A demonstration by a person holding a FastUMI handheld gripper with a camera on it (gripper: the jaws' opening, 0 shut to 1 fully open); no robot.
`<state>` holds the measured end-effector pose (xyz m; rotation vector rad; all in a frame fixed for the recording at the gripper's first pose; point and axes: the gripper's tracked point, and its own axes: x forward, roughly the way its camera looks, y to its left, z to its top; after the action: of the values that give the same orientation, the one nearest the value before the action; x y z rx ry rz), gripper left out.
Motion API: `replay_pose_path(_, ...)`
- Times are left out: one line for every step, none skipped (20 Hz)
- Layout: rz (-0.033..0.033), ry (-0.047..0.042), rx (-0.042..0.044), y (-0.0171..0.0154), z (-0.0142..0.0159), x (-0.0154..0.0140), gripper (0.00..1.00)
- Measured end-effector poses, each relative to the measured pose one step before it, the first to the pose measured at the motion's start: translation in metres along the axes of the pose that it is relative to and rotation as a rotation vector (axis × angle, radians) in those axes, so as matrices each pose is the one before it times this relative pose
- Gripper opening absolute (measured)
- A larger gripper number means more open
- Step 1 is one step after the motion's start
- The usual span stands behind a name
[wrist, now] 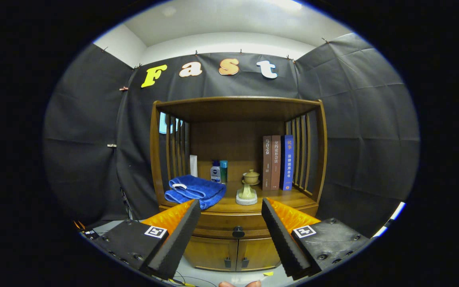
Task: Pull open the drawer, take out the items inside it, and place them on the countertop above the cabinet.
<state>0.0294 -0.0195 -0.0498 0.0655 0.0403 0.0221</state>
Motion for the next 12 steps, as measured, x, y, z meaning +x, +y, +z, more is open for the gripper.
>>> replay_pose_path(-0.00661,-0.00564,-0.00475,-0.00232,0.00372,-0.00176,0.99)
replay_pose_path(-0.00456,-0.00662,-0.00406,-0.00247,0.00375,-0.00140,0.99)
replay_pose_path(-0.00507,-0.00560,-0.00396,-0.00117,0.00331,-0.00055,0.99)
replay_pose_path(-0.00415,-0.00411,-0.00182,-0.00120,0.00150,-0.00047,0.99)
replay_pose_path(-0.00051,0.00106,-0.00201,0.00007,0.00074,-0.00112,0.99)
replay_pose_path(-0.00187,0.00342,-0.00031,-0.00006,-0.00023,-0.00041,0.99)
replay_pose_path(-0.00104,0.00272,-0.00033,-0.00014,-0.00124,0.00012,0.99)
replay_pose_path(-0.00433,0.00252,0.00212,-0.00053,-0.00068,0.00001,0.99)
replay_pose_path(-0.00077,0.00240,0.00308,0.00011,0.00012,-0.00012,0.99)
replay_pose_path(0.00155,0.00135,0.00268,0.00044,0.00010,0.00009,0.99)
replay_pose_path(-0.00174,0.00093,0.00081,-0.00111,-0.00127,0.00095,0.99)
replay_pose_path(-0.00049,0.00027,0.00046,-0.00078,0.00000,-0.00012,0.99)
